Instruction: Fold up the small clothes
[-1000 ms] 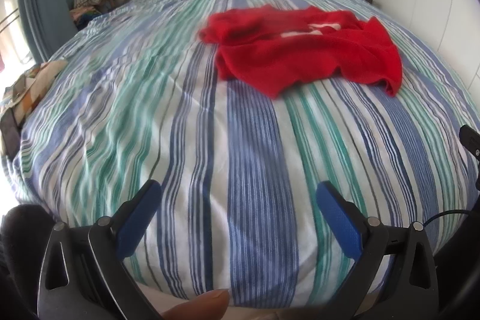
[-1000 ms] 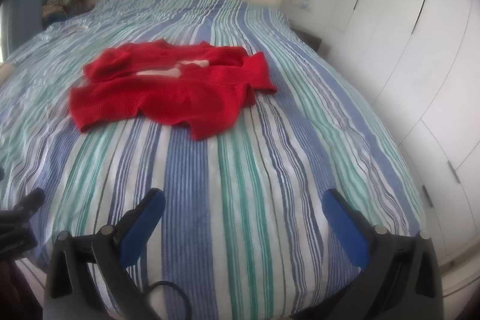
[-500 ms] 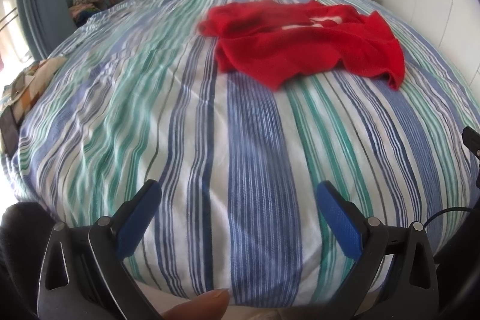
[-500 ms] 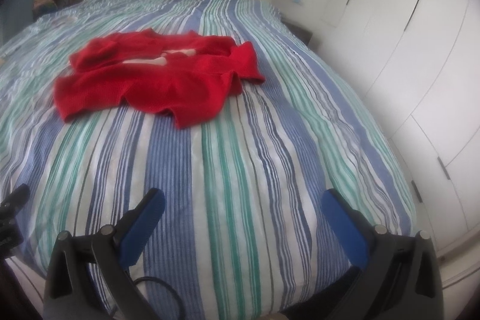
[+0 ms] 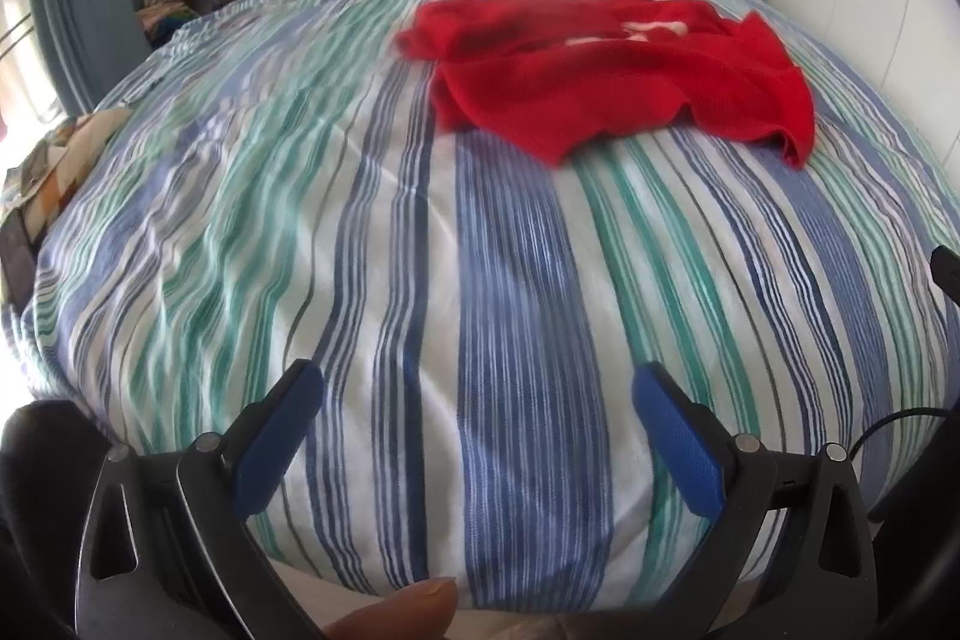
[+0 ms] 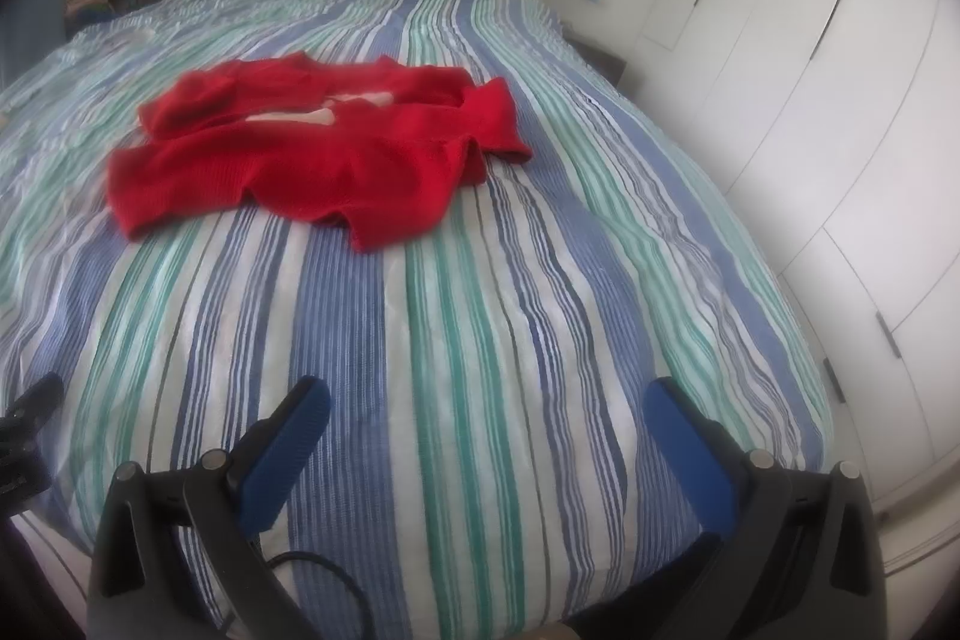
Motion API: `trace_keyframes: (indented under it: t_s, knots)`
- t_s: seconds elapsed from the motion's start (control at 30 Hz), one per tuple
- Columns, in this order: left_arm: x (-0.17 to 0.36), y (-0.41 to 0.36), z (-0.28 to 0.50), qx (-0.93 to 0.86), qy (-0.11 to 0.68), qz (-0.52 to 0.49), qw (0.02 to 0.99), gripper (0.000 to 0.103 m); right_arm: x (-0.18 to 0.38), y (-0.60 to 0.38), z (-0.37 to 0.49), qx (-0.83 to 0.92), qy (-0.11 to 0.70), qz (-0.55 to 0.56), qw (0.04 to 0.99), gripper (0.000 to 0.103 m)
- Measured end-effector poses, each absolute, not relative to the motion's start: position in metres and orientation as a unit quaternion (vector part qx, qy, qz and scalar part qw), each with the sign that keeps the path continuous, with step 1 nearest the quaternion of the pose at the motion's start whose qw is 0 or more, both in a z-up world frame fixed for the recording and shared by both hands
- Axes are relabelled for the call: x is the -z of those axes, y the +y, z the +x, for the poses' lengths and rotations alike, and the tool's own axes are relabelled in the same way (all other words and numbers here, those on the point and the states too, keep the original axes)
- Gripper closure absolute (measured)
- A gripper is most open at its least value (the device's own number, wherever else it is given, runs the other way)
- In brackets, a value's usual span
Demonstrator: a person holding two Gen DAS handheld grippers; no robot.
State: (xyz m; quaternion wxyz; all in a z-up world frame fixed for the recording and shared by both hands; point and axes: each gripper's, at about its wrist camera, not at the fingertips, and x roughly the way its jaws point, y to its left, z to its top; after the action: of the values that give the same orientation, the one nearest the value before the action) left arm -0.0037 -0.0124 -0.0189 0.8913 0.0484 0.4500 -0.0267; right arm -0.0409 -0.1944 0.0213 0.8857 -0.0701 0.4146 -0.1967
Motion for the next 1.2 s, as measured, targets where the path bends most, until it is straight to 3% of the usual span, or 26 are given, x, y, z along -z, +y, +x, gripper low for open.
trace_keyframes:
  t_s: [0.37, 0.57, 0.73, 0.8, 0.83, 0.87, 0.93, 0.97, 1.0, 1.03, 1.07, 1.1, 1.13, 1.2]
  knots:
    - [0.032, 0.0, 0.008, 0.008, 0.482, 0.031, 0.876, 0.0, -0.02, -0.193, -0.038, 0.161, 0.41, -0.05, 0.896, 0.0]
    - [0.024, 0.046, 0.055, 0.041, 0.498, -0.098, 0.861, 0.0, -0.019, -0.235, -0.027, 0.016, 0.366, 0.076, 0.927, 0.0]
    - [0.033, 0.023, 0.115, 0.129, 0.5, -0.152, 0.843, 0.001, 0.006, -0.291, 0.029, -0.082, 0.358, 0.206, 0.907, 0.0]
    - [0.039, 0.007, 0.135, 0.137, 0.494, -0.147, 0.846, 0.002, 0.027, -0.307, 0.059, -0.123, 0.364, 0.267, 0.884, 0.004]
    - [0.041, 0.001, 0.143, 0.131, 0.491, -0.141, 0.85, 0.002, 0.039, -0.313, 0.074, -0.127, 0.369, 0.288, 0.874, 0.01]
    - [0.043, -0.004, 0.15, 0.128, 0.487, -0.138, 0.853, 0.006, 0.051, -0.319, 0.087, -0.123, 0.379, 0.308, 0.864, 0.019]
    - [0.044, -0.008, 0.159, 0.127, 0.481, -0.138, 0.857, 0.022, 0.068, -0.325, 0.105, -0.135, 0.38, 0.34, 0.85, 0.026]
    - [0.044, -0.011, 0.162, 0.13, 0.479, -0.14, 0.857, 0.04, 0.069, -0.324, 0.11, -0.147, 0.371, 0.346, 0.849, 0.027]
    - [0.042, -0.012, 0.164, 0.138, 0.48, -0.144, 0.854, 0.068, 0.069, -0.32, 0.115, -0.165, 0.369, 0.349, 0.845, 0.027]
    - [0.042, -0.013, 0.166, 0.147, 0.484, -0.148, 0.85, 0.085, 0.071, -0.315, 0.122, -0.191, 0.375, 0.354, 0.835, 0.032]
    - [0.041, -0.012, 0.167, 0.158, 0.491, -0.153, 0.843, 0.097, 0.071, -0.31, 0.126, -0.216, 0.38, 0.36, 0.824, 0.049]
    - [0.037, -0.009, 0.164, 0.161, 0.492, -0.155, 0.842, 0.097, 0.071, -0.306, 0.128, -0.232, 0.387, 0.362, 0.816, 0.064]
    - [0.031, -0.005, 0.159, 0.164, 0.488, -0.148, 0.844, 0.097, 0.07, -0.302, 0.128, -0.234, 0.396, 0.356, 0.814, 0.096]
    - [0.015, 0.006, 0.142, 0.181, 0.483, -0.13, 0.847, 0.098, 0.057, -0.301, 0.116, -0.231, 0.394, 0.336, 0.824, 0.098]
